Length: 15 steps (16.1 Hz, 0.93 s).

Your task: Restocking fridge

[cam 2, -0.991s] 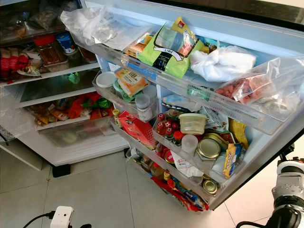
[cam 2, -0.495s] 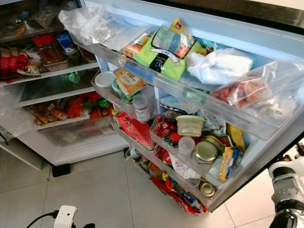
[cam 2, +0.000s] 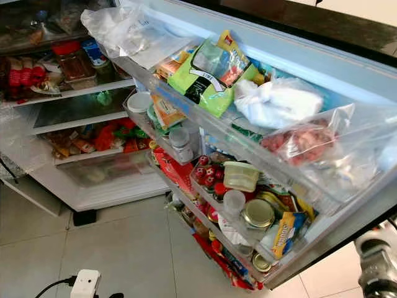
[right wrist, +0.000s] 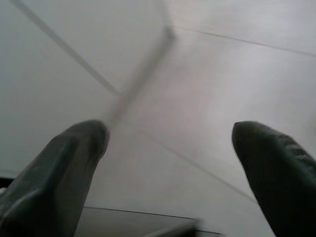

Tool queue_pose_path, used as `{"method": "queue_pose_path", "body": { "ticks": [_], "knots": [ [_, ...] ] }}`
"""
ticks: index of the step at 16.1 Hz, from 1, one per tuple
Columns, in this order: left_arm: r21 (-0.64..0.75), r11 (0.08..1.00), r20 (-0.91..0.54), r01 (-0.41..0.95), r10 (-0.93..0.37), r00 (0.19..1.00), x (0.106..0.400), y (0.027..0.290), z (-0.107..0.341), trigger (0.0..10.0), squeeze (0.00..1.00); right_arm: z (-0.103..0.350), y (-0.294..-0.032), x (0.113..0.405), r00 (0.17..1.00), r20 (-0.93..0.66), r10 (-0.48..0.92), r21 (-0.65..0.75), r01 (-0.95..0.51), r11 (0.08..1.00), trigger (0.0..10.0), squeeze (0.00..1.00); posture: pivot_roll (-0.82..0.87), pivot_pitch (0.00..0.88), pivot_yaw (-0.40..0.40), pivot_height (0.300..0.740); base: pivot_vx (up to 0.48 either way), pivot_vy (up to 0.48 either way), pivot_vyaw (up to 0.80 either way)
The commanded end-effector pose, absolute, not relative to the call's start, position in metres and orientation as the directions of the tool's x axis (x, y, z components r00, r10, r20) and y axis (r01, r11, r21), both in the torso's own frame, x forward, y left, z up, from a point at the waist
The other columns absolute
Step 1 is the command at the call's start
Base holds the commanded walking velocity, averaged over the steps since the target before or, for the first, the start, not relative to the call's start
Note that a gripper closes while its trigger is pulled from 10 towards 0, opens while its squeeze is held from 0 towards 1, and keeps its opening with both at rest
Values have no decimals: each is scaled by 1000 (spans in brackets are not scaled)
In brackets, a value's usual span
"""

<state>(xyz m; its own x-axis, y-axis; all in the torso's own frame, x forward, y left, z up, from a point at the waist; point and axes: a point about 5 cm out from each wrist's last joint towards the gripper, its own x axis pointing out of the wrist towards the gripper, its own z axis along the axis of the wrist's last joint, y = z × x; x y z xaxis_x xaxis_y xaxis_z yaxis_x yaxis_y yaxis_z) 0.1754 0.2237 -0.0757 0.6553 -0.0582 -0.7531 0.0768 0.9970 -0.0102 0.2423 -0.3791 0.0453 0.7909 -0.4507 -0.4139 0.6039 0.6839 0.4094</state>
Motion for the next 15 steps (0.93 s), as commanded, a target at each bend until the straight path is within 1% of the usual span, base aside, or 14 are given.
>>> {"method": "queue_pose_path", "body": {
  "ticks": [1, 3, 4, 5, 6, 8, 9, 12, 15],
  "knots": [
    [3, 997, -776, 79, -48, 629, 167, 224, -80, 10000, 0, 42, -387, 232, 739, -438, -511, 356, 665, 657, 10000, 0, -53, 114, 64, 740, 0, 0, 0],
    [19, 997, -777, 70, -30, 629, 166, 224, -80, 10000, 0, 22, -386, 210, 631, -505, -588, 298, 768, 567, 10000, 0, -53, 116, 63, 740, 0, 0, 0],
    [17, 997, -778, 75, -34, 628, 167, 219, -82, 10000, 0, 17, -384, 205, 613, -520, -595, 298, 783, 546, 10000, 0, -51, 117, 63, 740, 0, 0, 0],
    [14, 997, -777, 81, -40, 628, 168, 208, -83, 10000, 0, 8, -379, 200, 589, -546, -596, 272, 797, 539, 10000, 0, -51, 118, 62, 740, 0, 0, 0],
    [13, 996, -776, 83, -43, 629, 169, 203, -84, 10000, 0, 2, -375, 196, 573, -564, -595, 255, 806, 534, 10000, 0, -49, 118, 62, 740, 0, 0, 0],
    [14, 996, -775, 86, -43, 631, 169, 199, -85, 10000, 0, -11, -363, 189, 560, -600, -571, 236, 806, 543, 10000, 0, -51, 119, 60, 740, 0, 0, 0],
    [15, 997, -774, 80, -39, 632, 170, 197, -85, 10000, 0, -25, -353, 178, 531, -639, -556, 215, 818, 534, 10000, 0, -50, 118, 57, 740, 0, 0, 0],
    [7, 999, -777, 50, -26, 629, 170, 194, -86, 10000, 0, -39, -341, 165, 497, -682, -537, 175, 823, 540, 10000, 0, -51, 116, 54, 740, 0, 0, 0],
    [-1, 999, -776, 50, -33, 630, 174, 183, -86, 10000, 0, -46, -336, 158, 470, -700, -537, 155, 835, 528, 10000, 0, -51, 113, 52, 740, 0, 320, 0]
  ]
}}
